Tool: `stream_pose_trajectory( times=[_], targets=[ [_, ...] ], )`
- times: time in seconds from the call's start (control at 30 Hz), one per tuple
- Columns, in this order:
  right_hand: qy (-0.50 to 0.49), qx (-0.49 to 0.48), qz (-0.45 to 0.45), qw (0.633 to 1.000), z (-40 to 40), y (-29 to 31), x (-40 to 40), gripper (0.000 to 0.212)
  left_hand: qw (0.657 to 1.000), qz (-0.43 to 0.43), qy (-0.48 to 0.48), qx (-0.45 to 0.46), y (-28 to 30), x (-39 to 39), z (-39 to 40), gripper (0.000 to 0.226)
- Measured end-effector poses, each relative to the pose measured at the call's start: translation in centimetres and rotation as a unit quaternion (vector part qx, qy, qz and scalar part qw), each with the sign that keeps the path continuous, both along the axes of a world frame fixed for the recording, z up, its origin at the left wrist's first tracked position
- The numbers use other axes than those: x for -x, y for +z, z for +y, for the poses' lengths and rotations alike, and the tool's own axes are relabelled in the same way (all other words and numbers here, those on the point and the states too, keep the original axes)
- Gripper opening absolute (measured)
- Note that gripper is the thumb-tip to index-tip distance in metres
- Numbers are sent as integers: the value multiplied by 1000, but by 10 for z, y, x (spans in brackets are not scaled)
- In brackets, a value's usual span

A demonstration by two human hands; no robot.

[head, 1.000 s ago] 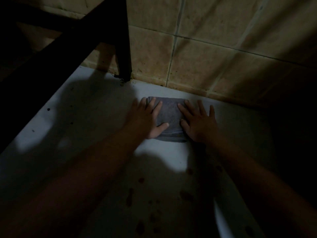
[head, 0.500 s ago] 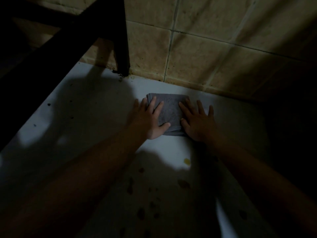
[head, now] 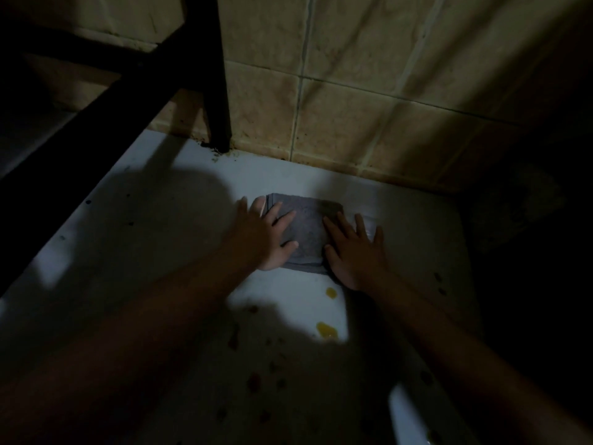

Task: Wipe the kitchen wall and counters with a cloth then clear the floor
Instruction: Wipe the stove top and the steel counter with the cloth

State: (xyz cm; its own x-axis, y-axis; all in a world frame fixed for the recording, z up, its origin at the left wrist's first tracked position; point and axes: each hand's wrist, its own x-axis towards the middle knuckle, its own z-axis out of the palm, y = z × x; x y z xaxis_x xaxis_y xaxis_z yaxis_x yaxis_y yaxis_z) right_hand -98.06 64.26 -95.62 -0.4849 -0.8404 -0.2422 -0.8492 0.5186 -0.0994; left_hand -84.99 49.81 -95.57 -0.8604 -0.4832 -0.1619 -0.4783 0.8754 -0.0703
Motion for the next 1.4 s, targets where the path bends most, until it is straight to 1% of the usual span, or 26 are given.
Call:
stream_pose_trajectory(
  times=[0.07,0.13,0.2,0.27,0.33,0.47,0.7,0.8,0.97,1.1,1.2,1.4],
  targets=[
    [0,41,14,999,-7,3,-1,53,999,29,-9,31,-1,0,-7,75],
    [5,67,14,998,-15,5,-1,50,999,37,-15,32,-5,0,-17,85],
    [18,48,12,999,-20,1,0,55,999,29,-27,34,-11,-1,-23,93],
    [23,19,13,999,-19,-5,2,57,998,31,-34,36,-15,-2,-24,91],
    [17,12,11,1000,-16,-10,4,58,998,44,-40,36,-20,-4,-22,89],
    [24,-1,20,1000,-11,-8,3,59,996,58,-50,44,-25,-7,-15,91],
    [14,-9,11,1000,11,-4,-9,61,998,52,-31,-30,-21,-14,9,103],
    [9,-17,2,1000,24,-3,-18,61,997,48,-34,-43,-20,-21,20,100],
    [-5,-23,-10,1000,43,-1,-32,62,998,5,-50,-43,-16,-29,34,90],
    [-25,-4,-15,1000,67,-2,-52,64,995,23,-56,-79,-19,-41,52,97],
    [-34,-4,-8,999,83,-4,-59,65,993,10,-58,-102,-18,-45,64,94],
    [-30,-16,20,999,87,-4,-50,72,994,-5,-60,-89,-13,-39,68,87]
  ],
)
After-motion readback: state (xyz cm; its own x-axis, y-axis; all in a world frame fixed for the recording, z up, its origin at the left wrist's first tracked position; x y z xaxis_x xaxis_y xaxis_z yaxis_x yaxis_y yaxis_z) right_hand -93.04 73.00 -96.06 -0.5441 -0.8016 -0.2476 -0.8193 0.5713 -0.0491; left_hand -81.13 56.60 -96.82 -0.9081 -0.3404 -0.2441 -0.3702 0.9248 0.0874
